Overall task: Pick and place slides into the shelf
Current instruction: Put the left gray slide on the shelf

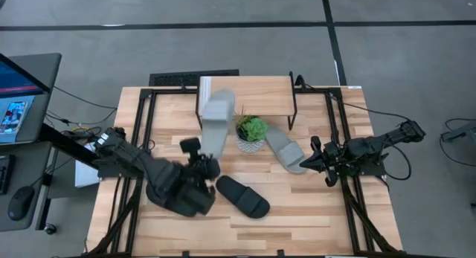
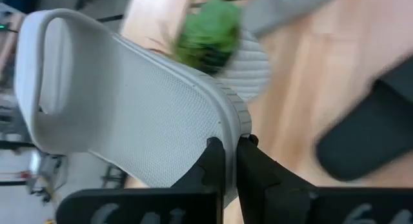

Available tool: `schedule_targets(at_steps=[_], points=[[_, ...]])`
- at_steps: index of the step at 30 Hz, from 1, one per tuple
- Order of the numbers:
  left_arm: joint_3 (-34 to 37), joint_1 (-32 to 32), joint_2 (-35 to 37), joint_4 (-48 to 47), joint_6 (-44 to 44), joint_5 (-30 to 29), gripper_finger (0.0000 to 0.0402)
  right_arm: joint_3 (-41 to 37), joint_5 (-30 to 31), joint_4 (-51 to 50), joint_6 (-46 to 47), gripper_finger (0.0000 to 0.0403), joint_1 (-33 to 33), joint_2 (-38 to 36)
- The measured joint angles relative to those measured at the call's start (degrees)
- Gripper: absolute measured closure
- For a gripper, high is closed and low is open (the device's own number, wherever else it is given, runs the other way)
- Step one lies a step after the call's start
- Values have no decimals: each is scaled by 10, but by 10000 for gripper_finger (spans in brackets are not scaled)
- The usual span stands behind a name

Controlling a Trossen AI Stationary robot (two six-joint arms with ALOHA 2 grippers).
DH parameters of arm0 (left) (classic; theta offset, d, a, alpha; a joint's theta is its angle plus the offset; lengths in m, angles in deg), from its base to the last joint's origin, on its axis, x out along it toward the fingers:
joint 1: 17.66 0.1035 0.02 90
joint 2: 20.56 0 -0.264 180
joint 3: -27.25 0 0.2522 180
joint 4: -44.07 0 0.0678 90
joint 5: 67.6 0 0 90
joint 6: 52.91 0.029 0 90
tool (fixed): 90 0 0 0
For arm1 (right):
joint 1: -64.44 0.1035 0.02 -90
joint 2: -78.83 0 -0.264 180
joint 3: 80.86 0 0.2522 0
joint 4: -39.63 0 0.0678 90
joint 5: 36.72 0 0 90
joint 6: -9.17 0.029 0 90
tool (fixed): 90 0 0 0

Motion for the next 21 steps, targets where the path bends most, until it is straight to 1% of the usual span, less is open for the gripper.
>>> schedule_targets(at_steps=[4,8,11,17,19,21], points=[[0,50,29,0,56,-28,401,0,0,0,0,403,0,0],[1,105,60,0,115,-70,401,0,0,0,0,403,0,0],[1,152,84,0,159,-84,401,0,0,0,0,403,0,0],[1,249,115,17,254,-76,401,0,0,0,0,403,0,0],[1,279,117,50,304,-53,401,0,0,0,0,403,0,0],[1,306,117,97,360,-19,401,0,0,0,0,403,0,0]])
